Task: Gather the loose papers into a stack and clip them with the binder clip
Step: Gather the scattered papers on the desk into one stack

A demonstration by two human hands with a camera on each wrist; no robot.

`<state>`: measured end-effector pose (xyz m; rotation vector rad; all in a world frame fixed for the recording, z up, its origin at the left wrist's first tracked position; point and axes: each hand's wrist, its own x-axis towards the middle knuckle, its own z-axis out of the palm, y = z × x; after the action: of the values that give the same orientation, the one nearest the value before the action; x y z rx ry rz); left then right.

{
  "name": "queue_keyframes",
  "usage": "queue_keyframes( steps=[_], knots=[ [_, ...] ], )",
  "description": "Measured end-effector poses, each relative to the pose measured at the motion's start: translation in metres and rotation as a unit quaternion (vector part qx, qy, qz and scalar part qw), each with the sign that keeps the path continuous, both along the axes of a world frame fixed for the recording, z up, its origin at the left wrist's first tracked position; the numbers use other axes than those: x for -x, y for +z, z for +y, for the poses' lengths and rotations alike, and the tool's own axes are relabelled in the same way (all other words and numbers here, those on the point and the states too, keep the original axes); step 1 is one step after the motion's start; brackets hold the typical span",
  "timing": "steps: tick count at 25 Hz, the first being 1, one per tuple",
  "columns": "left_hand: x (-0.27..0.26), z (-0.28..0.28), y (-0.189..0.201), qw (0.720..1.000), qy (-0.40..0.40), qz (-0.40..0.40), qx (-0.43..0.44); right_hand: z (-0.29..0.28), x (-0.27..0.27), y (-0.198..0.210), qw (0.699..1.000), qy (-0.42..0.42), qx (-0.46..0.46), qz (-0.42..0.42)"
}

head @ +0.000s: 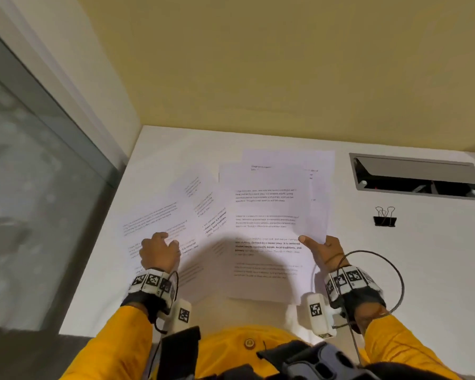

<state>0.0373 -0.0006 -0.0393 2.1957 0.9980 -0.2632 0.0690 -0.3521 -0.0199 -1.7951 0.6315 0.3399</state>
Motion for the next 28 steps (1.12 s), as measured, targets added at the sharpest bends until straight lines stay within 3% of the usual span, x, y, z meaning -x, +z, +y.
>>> queue_keyframes(
  steps=[3,6,12,16,18,22,28],
  knots=[
    [0.018,0.015,0.004,0.987,0.077,0.118,-0.076,-0.003,0.001,-0.003,1.0,-0.002,-0.022,-0.01],
    [0.03,0.017,0.003,0.978,0.121,0.149,-0.083,-0.001,0.001,-0.005,0.999,-0.01,-0.035,-0.026],
    [0.018,0.017,0.002,0.987,0.155,0.025,0.032,0.001,0.003,0.002,0.997,0.004,-0.052,-0.049],
    [0.016,0.013,0.008,0.986,0.141,0.087,0.0,-0.008,0.003,0.001,0.998,-0.018,-0.034,-0.059],
    [0.015,0.01,0.012,0.983,0.156,0.09,0.027,-0.015,0.005,-0.001,0.997,-0.031,-0.042,-0.058],
    [0.003,0.007,0.017,0.976,0.18,0.01,0.125,-0.02,0.013,-0.006,0.997,-0.034,-0.052,-0.041],
    [-0.002,0.011,0.006,0.964,0.171,-0.072,0.189,-0.015,0.009,-0.01,0.997,-0.034,-0.062,-0.033]
  ],
)
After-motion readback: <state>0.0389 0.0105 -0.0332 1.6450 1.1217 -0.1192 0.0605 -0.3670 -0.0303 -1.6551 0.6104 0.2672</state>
